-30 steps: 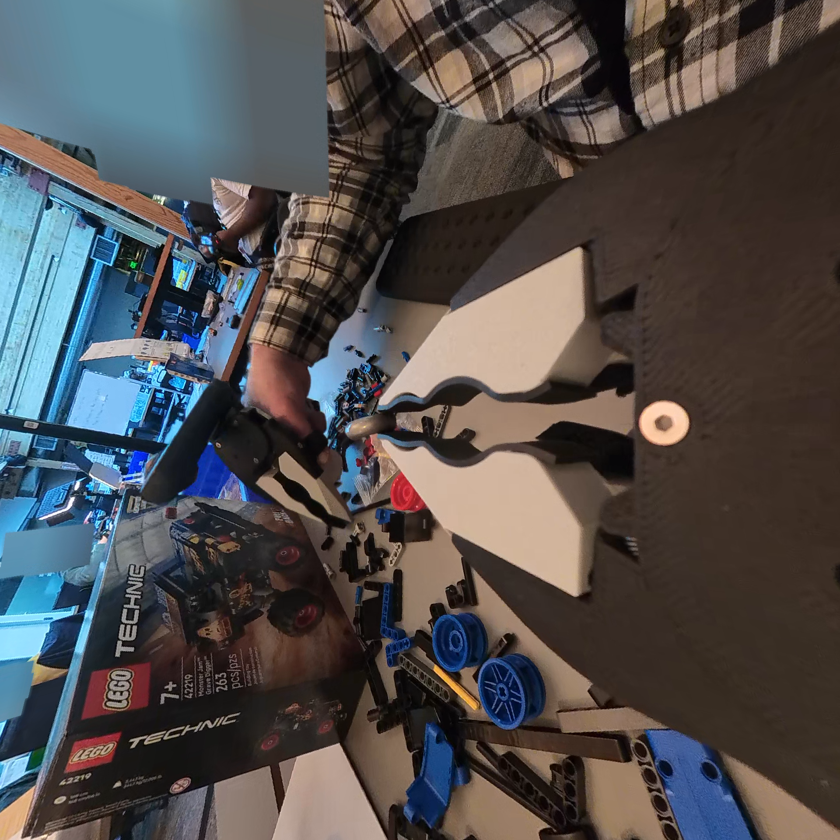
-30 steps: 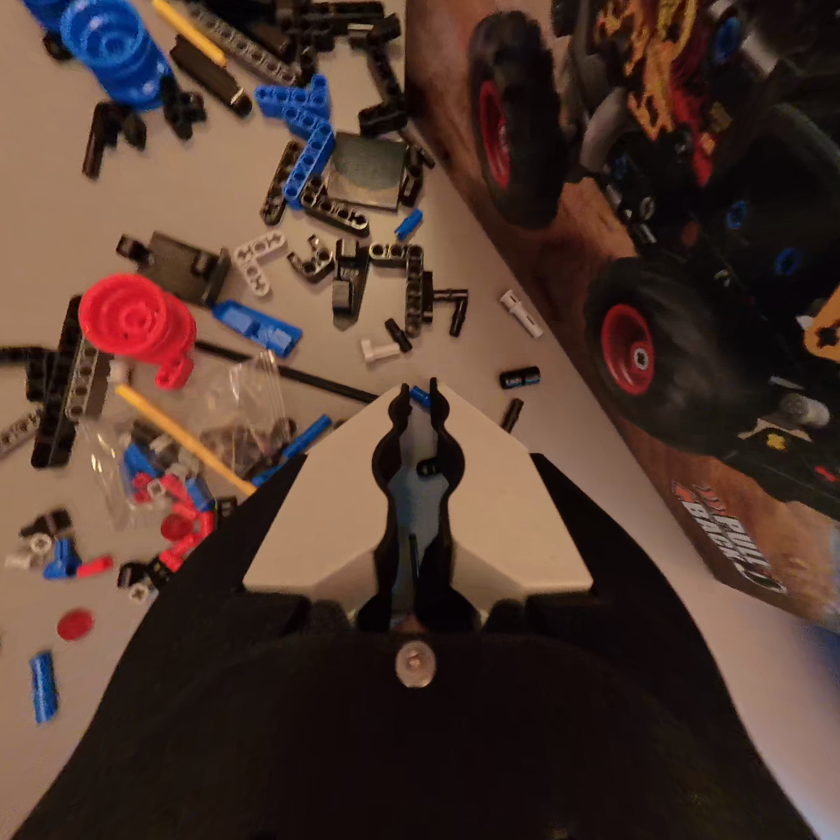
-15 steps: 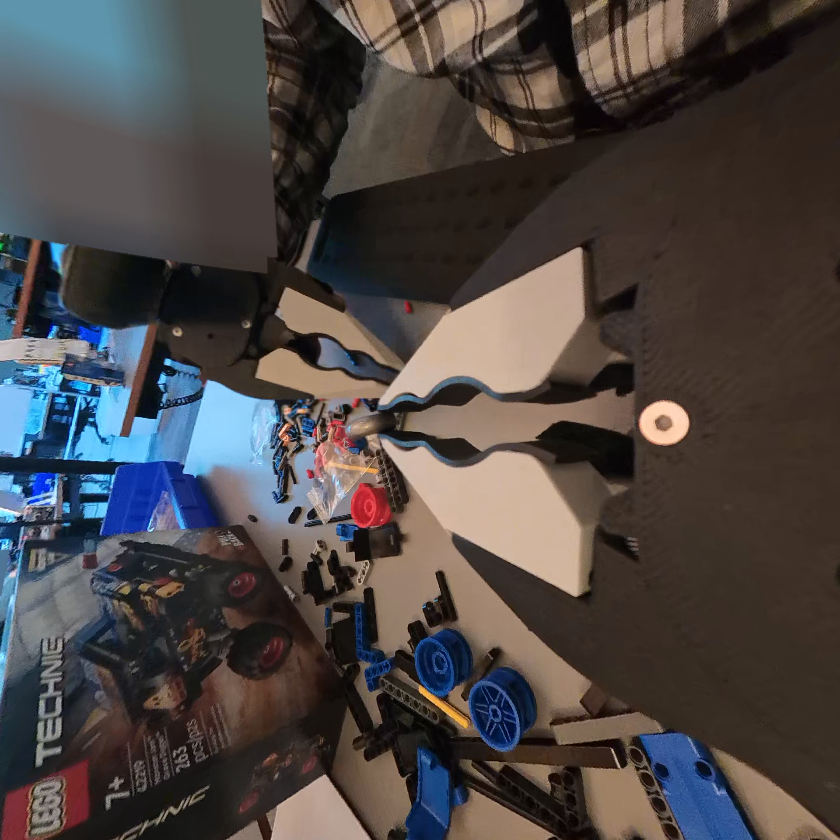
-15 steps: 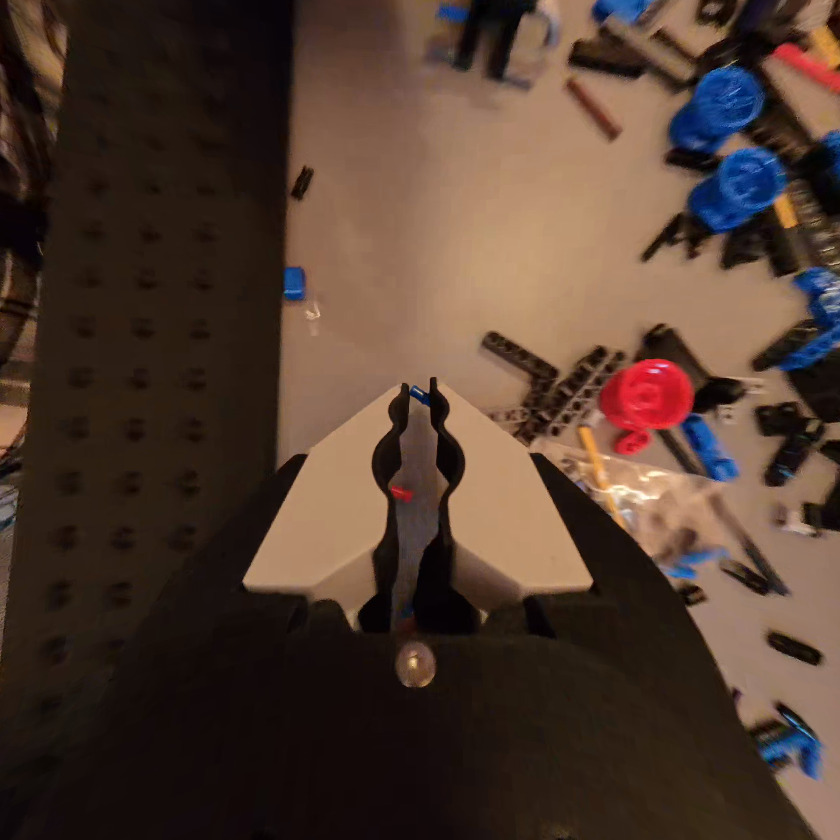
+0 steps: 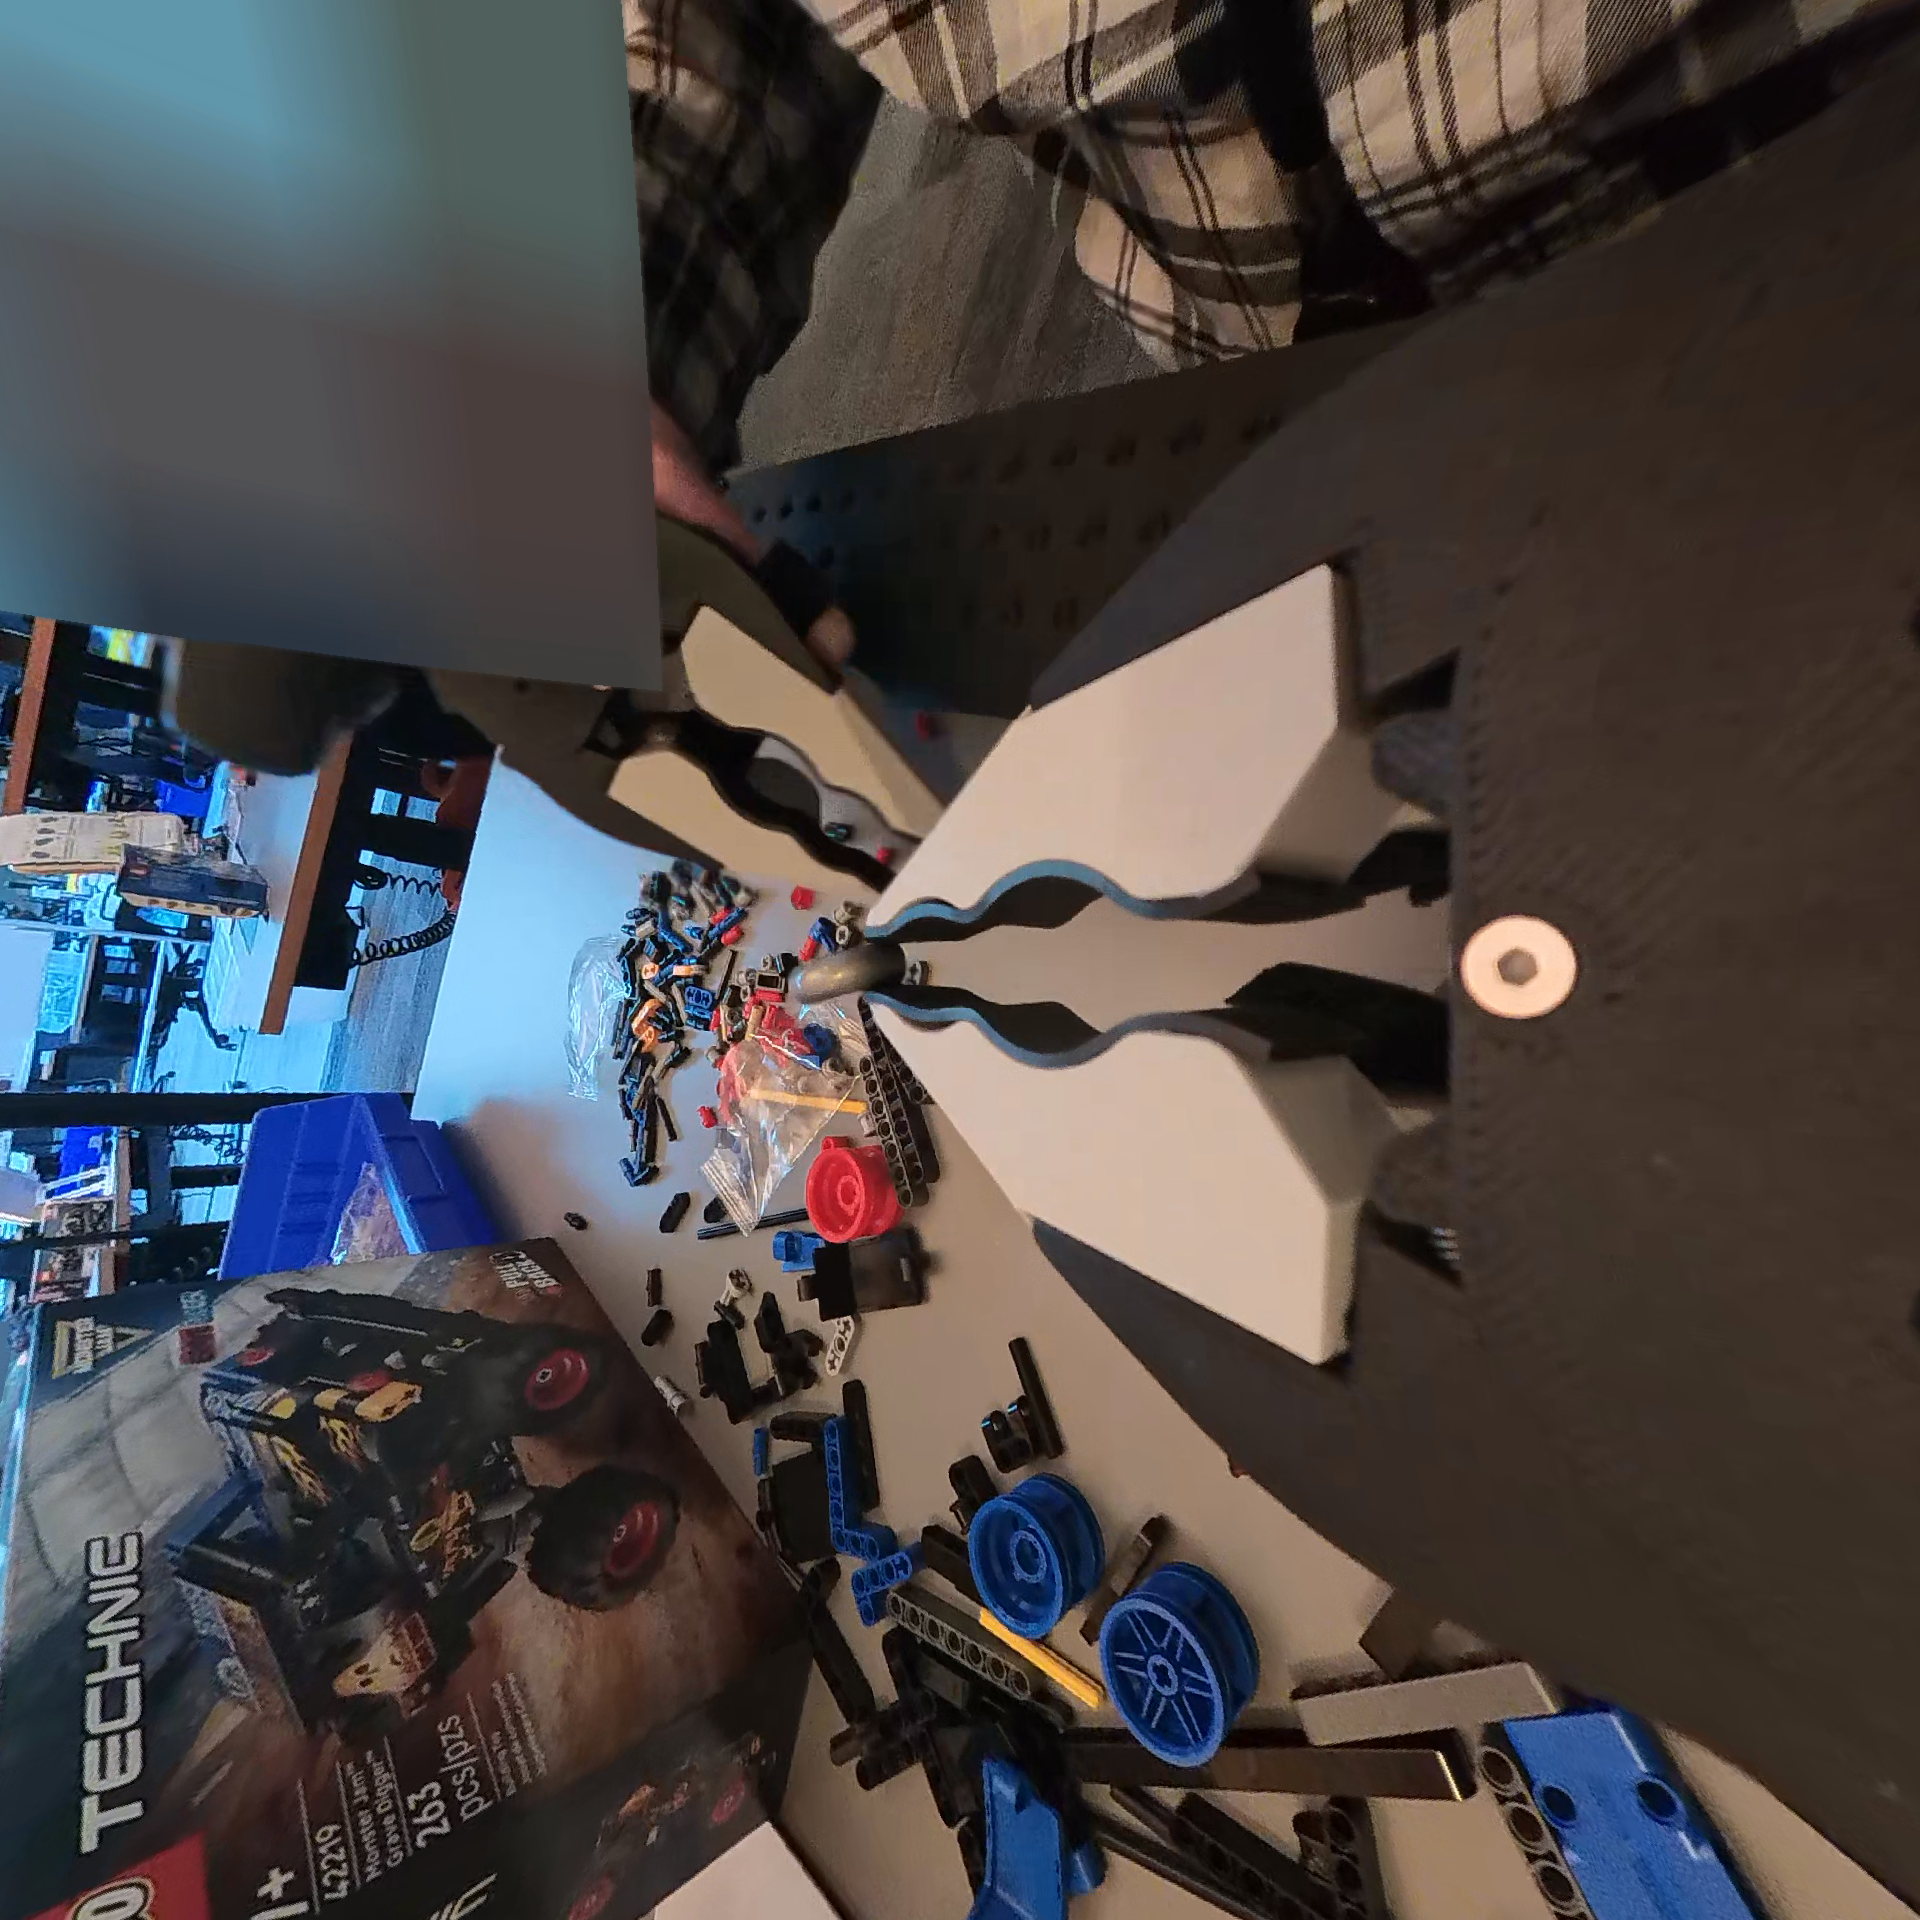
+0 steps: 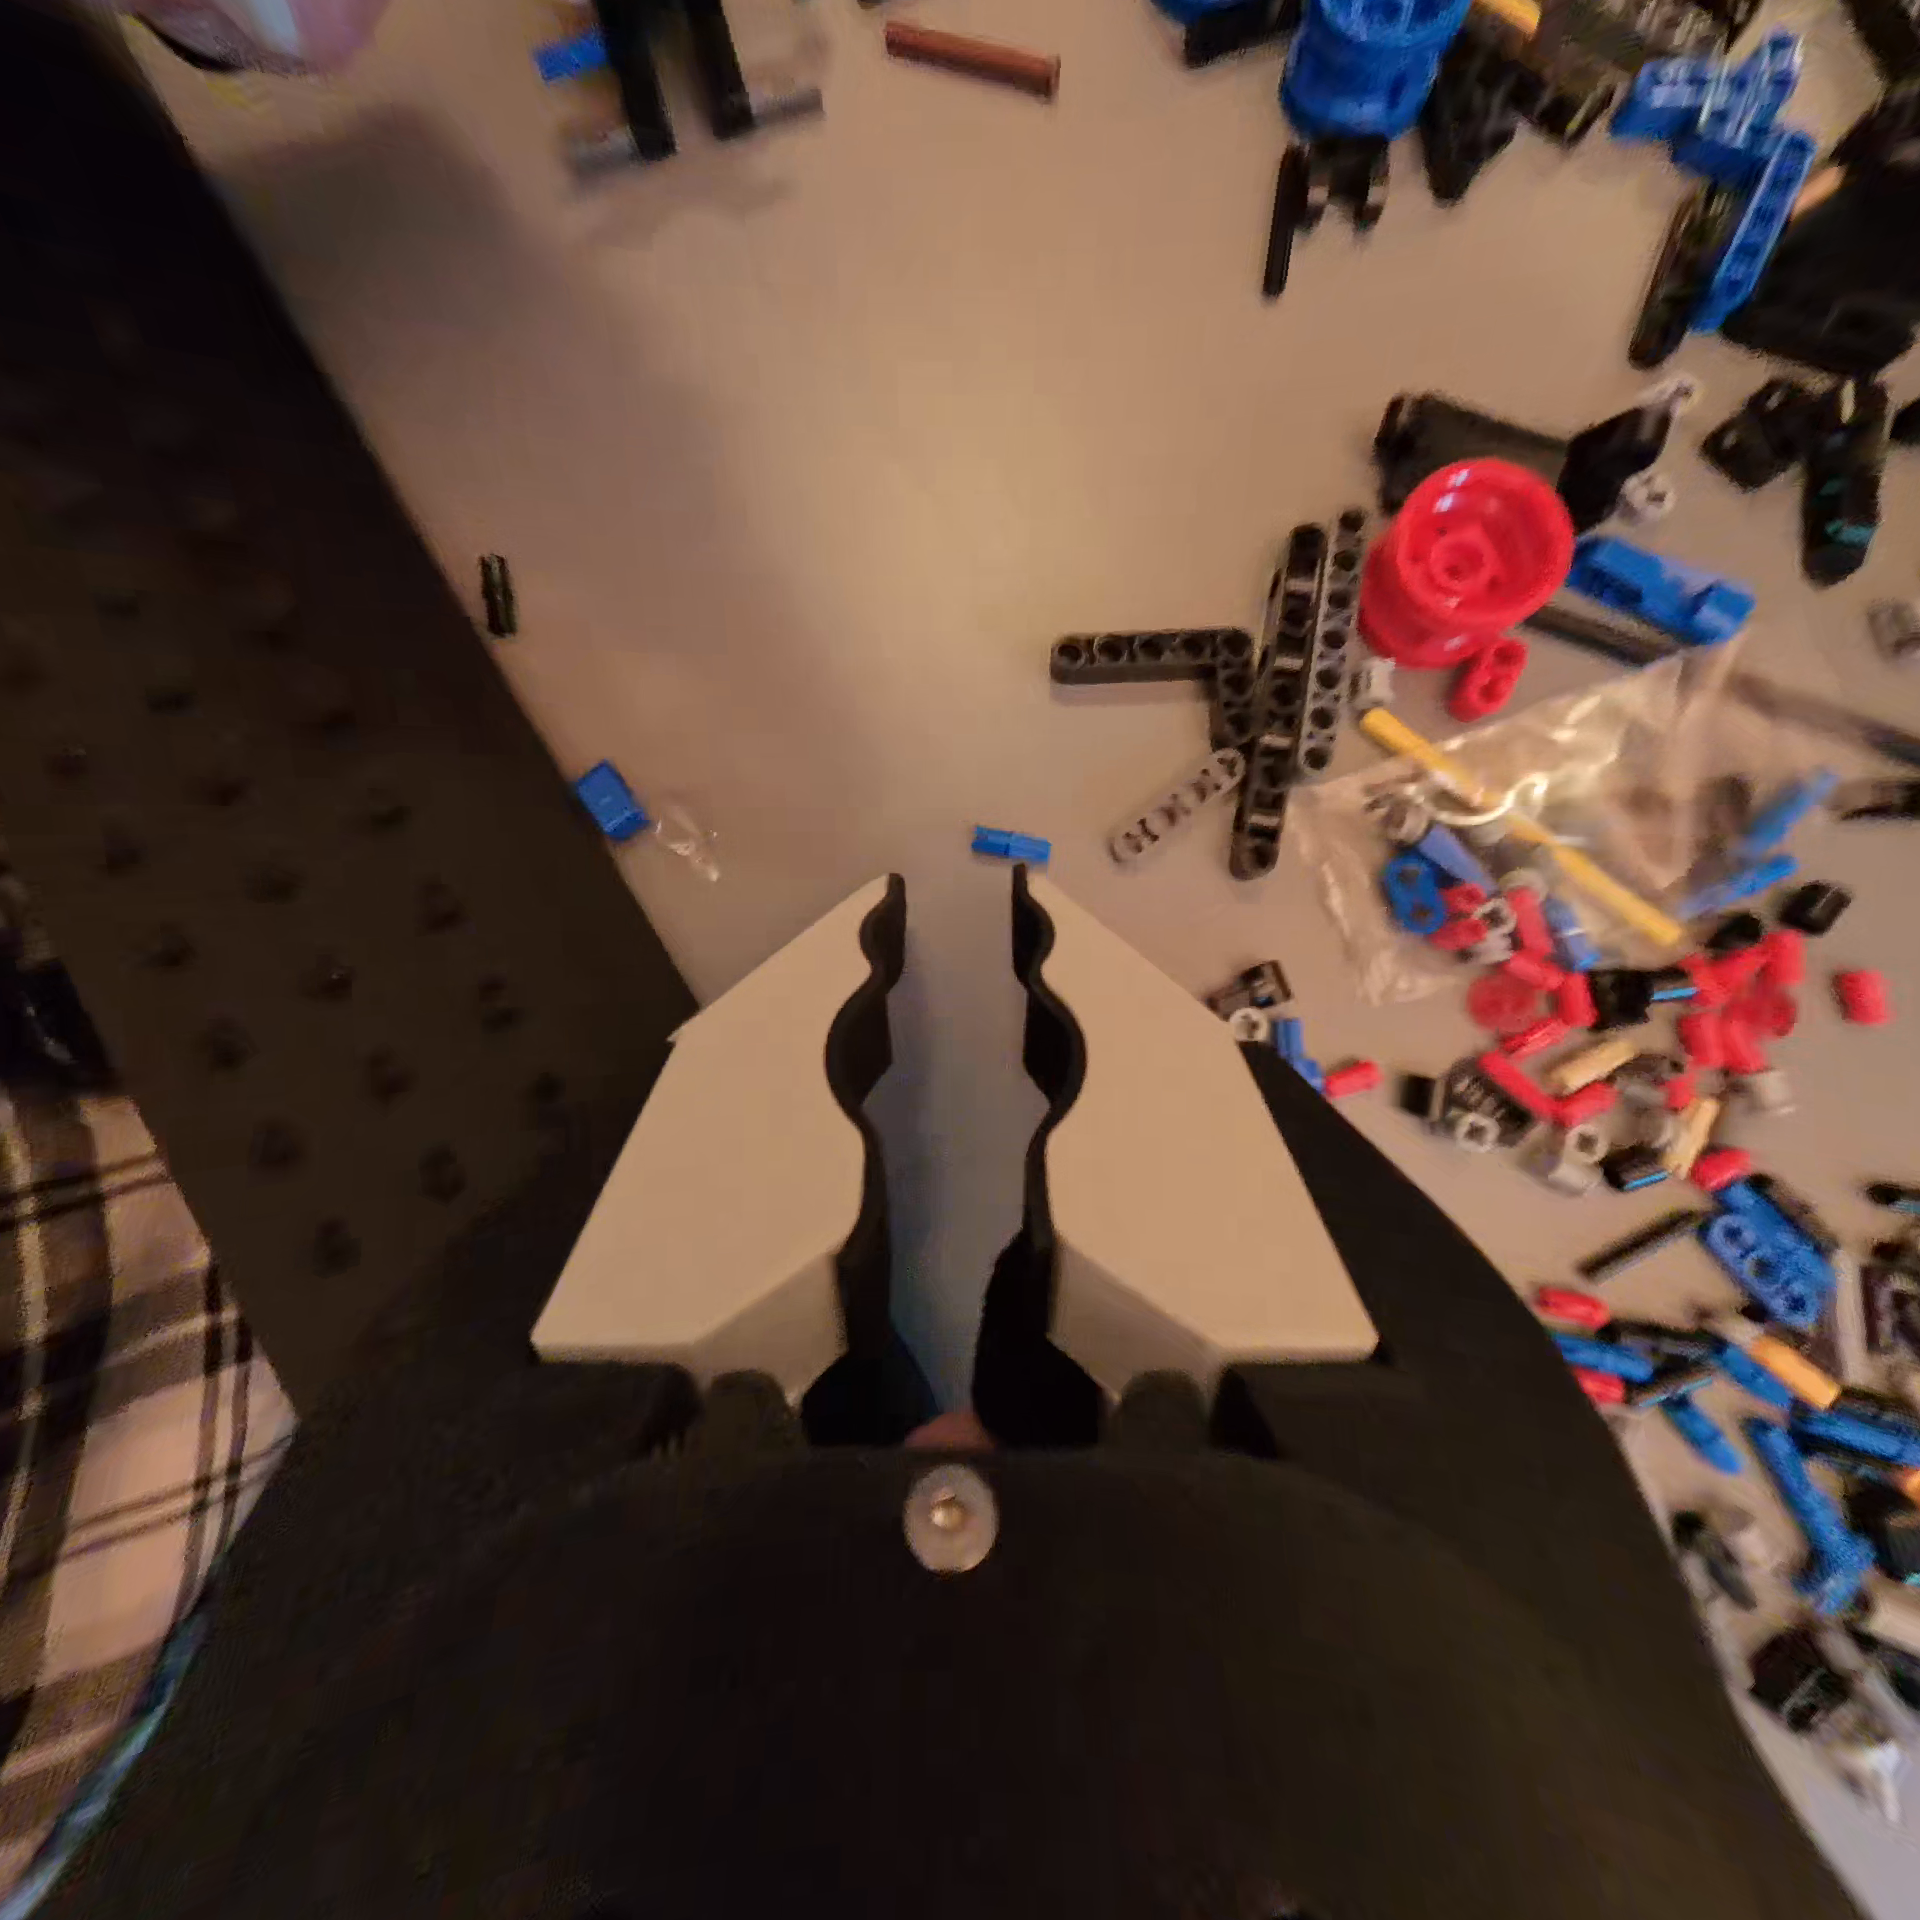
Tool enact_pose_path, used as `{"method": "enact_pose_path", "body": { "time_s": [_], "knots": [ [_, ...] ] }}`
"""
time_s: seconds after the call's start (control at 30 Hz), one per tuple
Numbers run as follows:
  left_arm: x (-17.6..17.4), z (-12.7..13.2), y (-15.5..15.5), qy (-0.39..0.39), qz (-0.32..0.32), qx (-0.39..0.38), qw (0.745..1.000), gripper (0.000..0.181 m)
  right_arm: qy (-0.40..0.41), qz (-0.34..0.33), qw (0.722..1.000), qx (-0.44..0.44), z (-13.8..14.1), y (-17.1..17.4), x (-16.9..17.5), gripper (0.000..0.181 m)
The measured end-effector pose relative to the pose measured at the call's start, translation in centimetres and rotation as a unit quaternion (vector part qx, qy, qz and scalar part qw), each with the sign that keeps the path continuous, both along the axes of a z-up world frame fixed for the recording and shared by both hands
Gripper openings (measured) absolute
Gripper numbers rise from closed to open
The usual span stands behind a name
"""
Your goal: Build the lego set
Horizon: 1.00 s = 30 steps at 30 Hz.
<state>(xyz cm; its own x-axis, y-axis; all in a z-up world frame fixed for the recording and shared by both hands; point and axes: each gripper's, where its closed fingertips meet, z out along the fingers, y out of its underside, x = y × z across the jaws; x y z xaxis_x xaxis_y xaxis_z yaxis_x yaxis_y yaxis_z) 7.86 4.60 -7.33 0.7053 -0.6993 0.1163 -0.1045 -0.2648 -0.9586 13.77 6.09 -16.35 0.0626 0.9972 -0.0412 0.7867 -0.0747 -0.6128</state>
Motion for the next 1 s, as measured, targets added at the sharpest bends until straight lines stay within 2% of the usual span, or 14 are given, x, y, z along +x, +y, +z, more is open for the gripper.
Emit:
{"method": "enact_pose_path", "body": {
  "time_s": [0.07, 0.17, 0.47, 0.53, 0.7, 0.8, 0.87, 1.0],
  "knots": [
    [0.1, 0.1, -0.1, -0.002, -0.002, 0.001, 1.0, 0.006, -0.017, -0.039, 0.999, 0.016, -0.9, 0.2, 0.0, 0.024],
    [0.2, 0.3, -0.3, -0.005, -0.005, 0.004, 1.0, 0.006, -0.009, -0.081, 0.996, 0.022, -0.7, 0.8, -0.5, 0.027],
    [-0.1, 1.0, -0.7, -0.014, -0.003, 0.015, 1.0, 0.006, 0.003, -0.02, 1.0, 0.008, -0.5, -0.2, -2.4, 0.019],
    [-0.2, 1.1, -0.7, -0.015, -0.001, 0.015, 1.0, 0.006, -0.005, -0.039, 0.999, 0.035, -0.4, 0.4, -1.8, 0.016],
    [0.0, 1.0, -0.6, -0.014, -0.004, 0.013, 1.0, 0.006, -0.008, -0.033, 0.998, 0.061, -0.6, 0.0, -2.3, 0.017],
    [-0.1, 0.7, -0.5, -0.012, -0.002, 0.009, 1.0, 0.006, 0.023, -0.009, 0.997, 0.077, 0.5, -0.5, -3.1, 0.019],
    [-0.2, 0.8, -0.5, -0.015, 0.0, 0.011, 1.0, 0.006, 0.003, 0.009, 0.997, 0.081, -0.1, -0.7, -3.0, 0.019],
    [-0.1, 0.7, -0.5, -0.013, 0.0, 0.01, 1.0, 0.006, -0.003, 0.041, 0.998, 0.047, -0.9, -1.4, -2.9, 0.003]
  ]
}}
